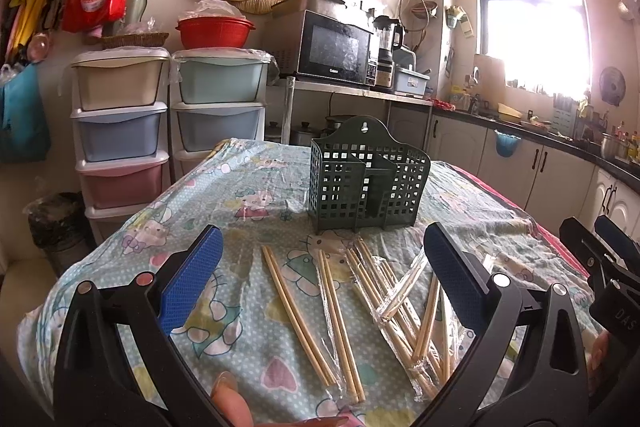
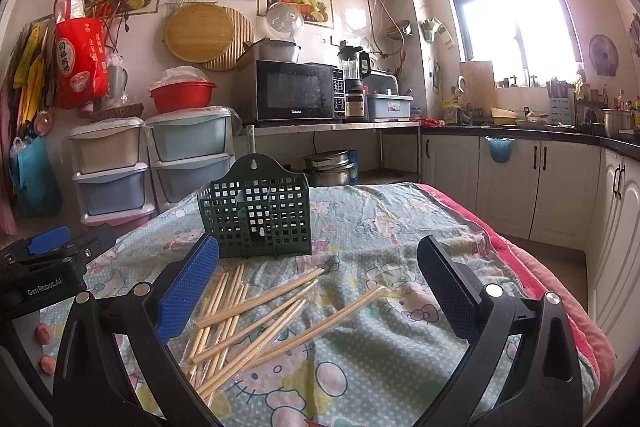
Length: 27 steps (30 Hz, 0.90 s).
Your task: Organize utensils
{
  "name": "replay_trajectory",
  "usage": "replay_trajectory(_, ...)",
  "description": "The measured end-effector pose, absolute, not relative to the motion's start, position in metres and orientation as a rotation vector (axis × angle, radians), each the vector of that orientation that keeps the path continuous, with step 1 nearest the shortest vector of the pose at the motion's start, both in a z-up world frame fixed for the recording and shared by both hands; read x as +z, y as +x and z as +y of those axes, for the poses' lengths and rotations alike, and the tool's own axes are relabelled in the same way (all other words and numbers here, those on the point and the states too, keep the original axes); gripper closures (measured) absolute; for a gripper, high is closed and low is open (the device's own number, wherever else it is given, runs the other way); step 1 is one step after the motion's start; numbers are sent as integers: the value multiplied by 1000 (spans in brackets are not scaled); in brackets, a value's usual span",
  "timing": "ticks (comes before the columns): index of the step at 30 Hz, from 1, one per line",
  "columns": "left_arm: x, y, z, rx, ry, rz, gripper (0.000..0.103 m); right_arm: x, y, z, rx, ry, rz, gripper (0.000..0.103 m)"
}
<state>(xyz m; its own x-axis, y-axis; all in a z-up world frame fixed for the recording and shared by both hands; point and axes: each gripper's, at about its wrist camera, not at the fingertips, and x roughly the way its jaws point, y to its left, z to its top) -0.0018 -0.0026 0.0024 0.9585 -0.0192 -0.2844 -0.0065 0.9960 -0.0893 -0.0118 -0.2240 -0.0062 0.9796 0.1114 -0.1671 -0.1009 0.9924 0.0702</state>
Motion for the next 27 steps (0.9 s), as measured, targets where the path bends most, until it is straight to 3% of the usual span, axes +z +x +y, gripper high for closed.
replay_trajectory(27,1,1,-5,-6,-88,300,10,-7,-14,-222,122,59,175,6)
